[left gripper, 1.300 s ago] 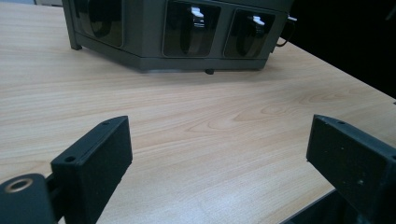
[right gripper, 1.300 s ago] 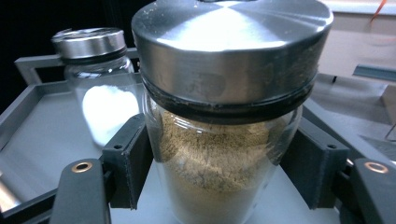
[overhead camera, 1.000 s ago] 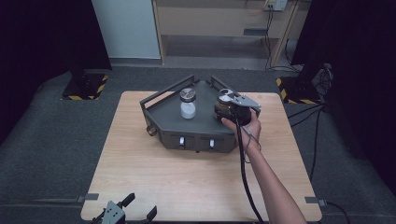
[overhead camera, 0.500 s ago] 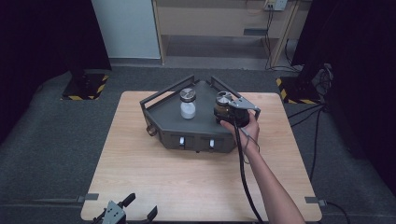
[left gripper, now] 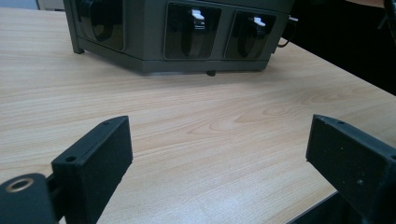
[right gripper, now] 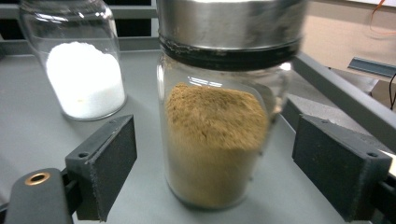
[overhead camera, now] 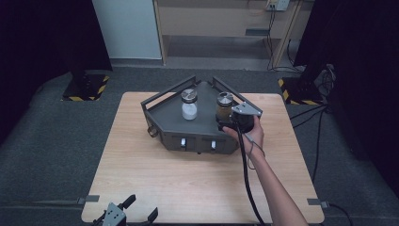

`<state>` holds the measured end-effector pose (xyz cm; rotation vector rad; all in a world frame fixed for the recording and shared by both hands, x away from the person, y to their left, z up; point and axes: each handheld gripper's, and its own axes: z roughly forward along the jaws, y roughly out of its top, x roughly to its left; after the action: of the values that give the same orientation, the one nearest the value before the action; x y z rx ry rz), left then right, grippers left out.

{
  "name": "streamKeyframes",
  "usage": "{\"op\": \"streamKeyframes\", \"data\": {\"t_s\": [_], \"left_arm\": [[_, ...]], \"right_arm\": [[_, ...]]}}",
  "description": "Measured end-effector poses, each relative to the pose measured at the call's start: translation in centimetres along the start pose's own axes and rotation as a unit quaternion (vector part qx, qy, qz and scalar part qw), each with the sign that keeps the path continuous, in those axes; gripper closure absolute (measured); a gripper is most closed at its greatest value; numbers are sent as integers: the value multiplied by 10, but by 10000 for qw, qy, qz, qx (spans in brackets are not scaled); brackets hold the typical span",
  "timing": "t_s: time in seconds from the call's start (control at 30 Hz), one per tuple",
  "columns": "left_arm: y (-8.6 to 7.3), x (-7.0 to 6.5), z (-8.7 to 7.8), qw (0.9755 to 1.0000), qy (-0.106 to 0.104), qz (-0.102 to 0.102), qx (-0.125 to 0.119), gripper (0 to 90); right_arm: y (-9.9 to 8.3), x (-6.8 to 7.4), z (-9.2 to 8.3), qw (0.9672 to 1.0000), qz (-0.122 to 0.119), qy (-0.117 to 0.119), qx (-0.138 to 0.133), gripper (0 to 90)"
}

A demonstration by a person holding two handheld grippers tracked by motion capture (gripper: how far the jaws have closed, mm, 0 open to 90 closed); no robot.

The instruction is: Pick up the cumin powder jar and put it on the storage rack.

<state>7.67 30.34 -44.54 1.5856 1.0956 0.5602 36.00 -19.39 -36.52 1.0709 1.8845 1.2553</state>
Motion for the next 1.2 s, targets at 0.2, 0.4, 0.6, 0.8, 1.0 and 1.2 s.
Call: {"op": "streamKeyframes", "data": {"t_s": [0.2, 0.4, 0.6, 0.8, 1.0, 1.2], "left_arm": [[-1, -2, -1, 10000, 72, 33, -55, 61], [-1, -4, -2, 9999, 127, 70, -75, 61], [-1, -5, -4, 9997, 171, 113, -123, 61], [-1, -8, -5, 9994, 241, 172, -167, 61], [-1, -12, -6, 9991, 313, 246, -159, 61], [0, -17, -8, 9986, 421, 284, -162, 61]], "right_arm": [[-8, -6, -33, 9998, 59, 124, -112, 124], [-28, -4, -98, 9993, -124, 96, -351, 123], [-69, 4, -185, 9988, -189, -119, -436, 125], [-121, 17, -273, 9972, 59, -682, -302, 127], [-179, 36, -333, 9905, 468, -1291, 24, 112], [-200, 48, -353, 9844, 665, -1629, 44, 112]]}}
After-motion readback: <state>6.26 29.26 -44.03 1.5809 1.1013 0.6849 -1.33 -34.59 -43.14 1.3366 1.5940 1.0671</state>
